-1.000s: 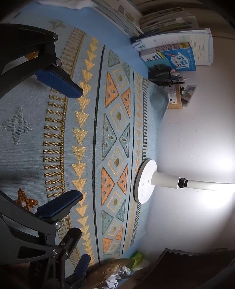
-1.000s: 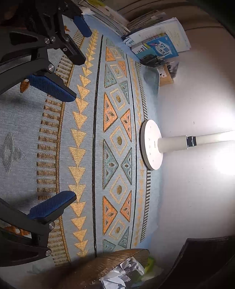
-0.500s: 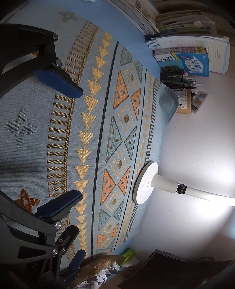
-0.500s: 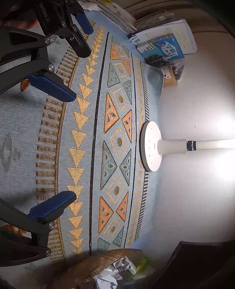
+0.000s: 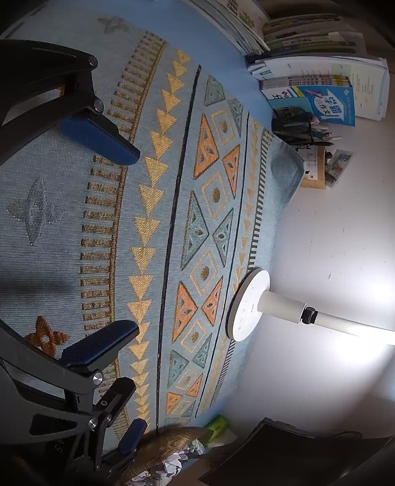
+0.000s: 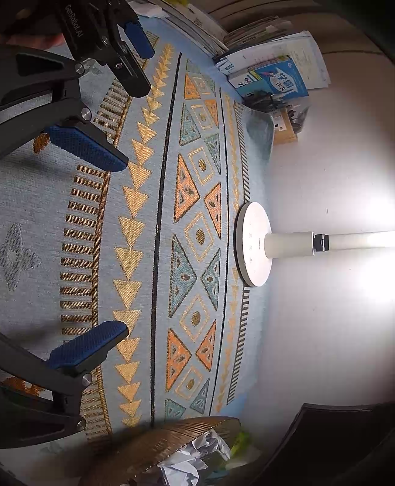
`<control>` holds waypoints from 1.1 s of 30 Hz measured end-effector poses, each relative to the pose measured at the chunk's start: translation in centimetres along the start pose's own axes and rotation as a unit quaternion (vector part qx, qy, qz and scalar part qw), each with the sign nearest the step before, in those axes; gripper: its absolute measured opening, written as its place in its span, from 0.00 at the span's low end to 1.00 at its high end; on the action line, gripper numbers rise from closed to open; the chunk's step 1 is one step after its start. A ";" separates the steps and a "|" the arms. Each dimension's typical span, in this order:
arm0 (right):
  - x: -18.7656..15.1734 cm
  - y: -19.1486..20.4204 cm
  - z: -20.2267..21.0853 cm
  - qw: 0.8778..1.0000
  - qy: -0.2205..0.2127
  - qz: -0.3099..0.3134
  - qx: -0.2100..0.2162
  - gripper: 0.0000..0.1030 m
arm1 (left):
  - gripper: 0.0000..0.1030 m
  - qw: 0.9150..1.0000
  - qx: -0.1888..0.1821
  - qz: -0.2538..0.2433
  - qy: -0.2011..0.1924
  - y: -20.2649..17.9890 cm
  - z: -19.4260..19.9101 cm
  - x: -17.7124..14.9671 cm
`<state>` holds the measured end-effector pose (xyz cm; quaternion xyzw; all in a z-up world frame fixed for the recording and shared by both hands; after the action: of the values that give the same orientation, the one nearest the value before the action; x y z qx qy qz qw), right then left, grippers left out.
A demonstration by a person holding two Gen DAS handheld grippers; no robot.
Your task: Organize objects
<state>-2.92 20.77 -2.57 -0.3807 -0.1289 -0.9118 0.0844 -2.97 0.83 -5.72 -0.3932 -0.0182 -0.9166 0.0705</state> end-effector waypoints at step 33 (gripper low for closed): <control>-0.1 -0.1 -0.3 1.000 0.009 -0.002 -0.001 0.96 | 0.99 0.998 0.039 -0.041 0.039 -0.6 -1.8 -0.9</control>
<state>-3.05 20.84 -2.85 -0.3724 -0.1282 -0.9154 0.0831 -3.73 1.40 -7.59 -0.3528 -0.0677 -0.9320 0.0488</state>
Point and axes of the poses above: each gripper's, at about its wrist camera, not at the fingertips, and z roughly against the way its jaws point, y to its left, x to its top, the point moved 9 cm from there along -z, roughly the way its jaws point, and after that the axes turned 12 degrees about x, right-handed, at the moved point
